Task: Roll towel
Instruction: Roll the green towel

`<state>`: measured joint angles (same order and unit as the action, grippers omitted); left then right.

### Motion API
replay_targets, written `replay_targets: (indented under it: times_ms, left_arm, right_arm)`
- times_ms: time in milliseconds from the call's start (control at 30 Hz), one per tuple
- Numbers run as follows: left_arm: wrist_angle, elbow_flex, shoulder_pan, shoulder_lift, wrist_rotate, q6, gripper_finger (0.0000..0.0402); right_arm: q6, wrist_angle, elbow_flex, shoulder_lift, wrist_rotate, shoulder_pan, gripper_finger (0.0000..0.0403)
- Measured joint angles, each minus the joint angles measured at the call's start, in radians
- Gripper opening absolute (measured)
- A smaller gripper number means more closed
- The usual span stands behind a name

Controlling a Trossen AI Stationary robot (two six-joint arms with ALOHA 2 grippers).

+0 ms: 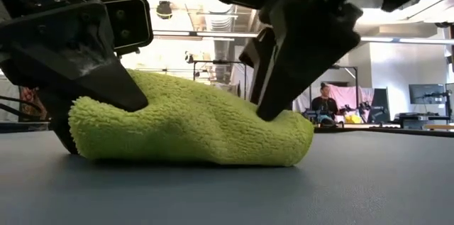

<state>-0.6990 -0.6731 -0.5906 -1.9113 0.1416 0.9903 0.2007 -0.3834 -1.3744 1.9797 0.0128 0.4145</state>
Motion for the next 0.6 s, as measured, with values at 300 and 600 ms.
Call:
replay_targets:
  times_ms: [300,600]
  left_arm:
    - [0.006,-0.001,-0.006,0.000,-0.017,0.006,0.0005]
    - [0.015,0.001,-0.006,0.024,-0.078,-0.061,0.0085]
  right_arm:
    - [0.020,0.011,0.000,0.006,0.060,-0.006,0.0048]
    - [0.113,0.021,0.000,0.007,0.339,-0.119,0.0016]
